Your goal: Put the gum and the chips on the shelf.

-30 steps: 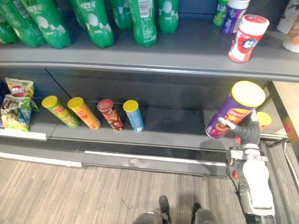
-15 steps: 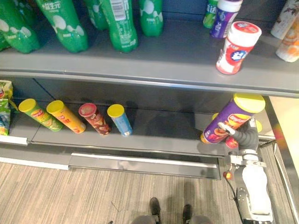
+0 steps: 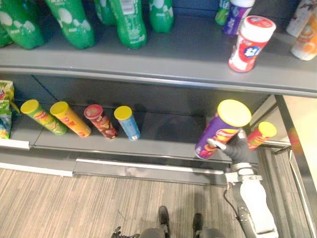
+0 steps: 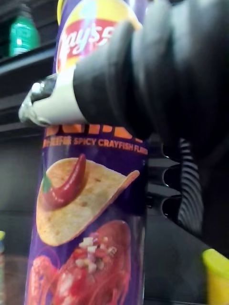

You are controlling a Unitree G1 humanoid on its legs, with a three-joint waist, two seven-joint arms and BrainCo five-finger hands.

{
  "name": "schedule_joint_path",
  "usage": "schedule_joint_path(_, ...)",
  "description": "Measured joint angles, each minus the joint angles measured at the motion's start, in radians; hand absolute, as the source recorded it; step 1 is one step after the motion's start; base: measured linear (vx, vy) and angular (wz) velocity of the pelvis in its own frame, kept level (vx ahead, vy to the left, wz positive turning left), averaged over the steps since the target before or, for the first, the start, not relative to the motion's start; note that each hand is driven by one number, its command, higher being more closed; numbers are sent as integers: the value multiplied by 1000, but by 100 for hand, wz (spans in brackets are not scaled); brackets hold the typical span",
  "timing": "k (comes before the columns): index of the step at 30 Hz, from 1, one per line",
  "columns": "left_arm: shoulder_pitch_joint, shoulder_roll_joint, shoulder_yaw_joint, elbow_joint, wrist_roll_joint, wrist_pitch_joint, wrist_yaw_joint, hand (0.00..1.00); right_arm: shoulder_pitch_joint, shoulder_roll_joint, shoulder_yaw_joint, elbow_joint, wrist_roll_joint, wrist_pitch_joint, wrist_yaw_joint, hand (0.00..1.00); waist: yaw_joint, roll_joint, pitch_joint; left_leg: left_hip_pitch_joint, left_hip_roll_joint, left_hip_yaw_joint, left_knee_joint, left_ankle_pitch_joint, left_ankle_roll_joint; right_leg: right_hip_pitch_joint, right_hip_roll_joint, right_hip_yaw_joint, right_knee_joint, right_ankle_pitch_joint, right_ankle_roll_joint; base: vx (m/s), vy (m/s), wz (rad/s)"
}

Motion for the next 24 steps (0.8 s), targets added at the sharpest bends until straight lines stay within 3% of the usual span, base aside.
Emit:
schedule_joint_path(8, -83, 7, -46, -54, 31, -19, 55, 0, -177, -8, 166, 17, -5, -10, -8, 100, 23, 2, 102, -69, 0, -41, 0, 30, -11, -71, -2, -34, 37, 5, 1, -48, 5, 14)
schedule_joint_path(11, -116, 8, -72, -84, 34, -21, 85, 0, -232, -4, 199, 28, -31, -10, -41, 100, 46, 5, 149, -80, 1, -47, 0, 38, -15, -90, -4, -45, 59, 2, -2, -4, -7, 8)
schedule_joint_path(19, -215, -12, -108, -146, 15, -36, 184, 0, -369, 24, 235, 111, -103, -12, -165, 100, 71, 15, 258, -150, 1, -96, 54, 48, -19, -154, -17, -95, 149, -34, -22, 28, -29, 18)
schedule_joint_path(24, -224, -15, -108, -146, -12, -39, 222, 0, -438, 50, 237, 199, -135, -11, -229, 100, 78, 27, 272, -202, 6, -127, 91, 43, -27, -194, -20, -131, 196, -60, -35, 10, -57, 19)
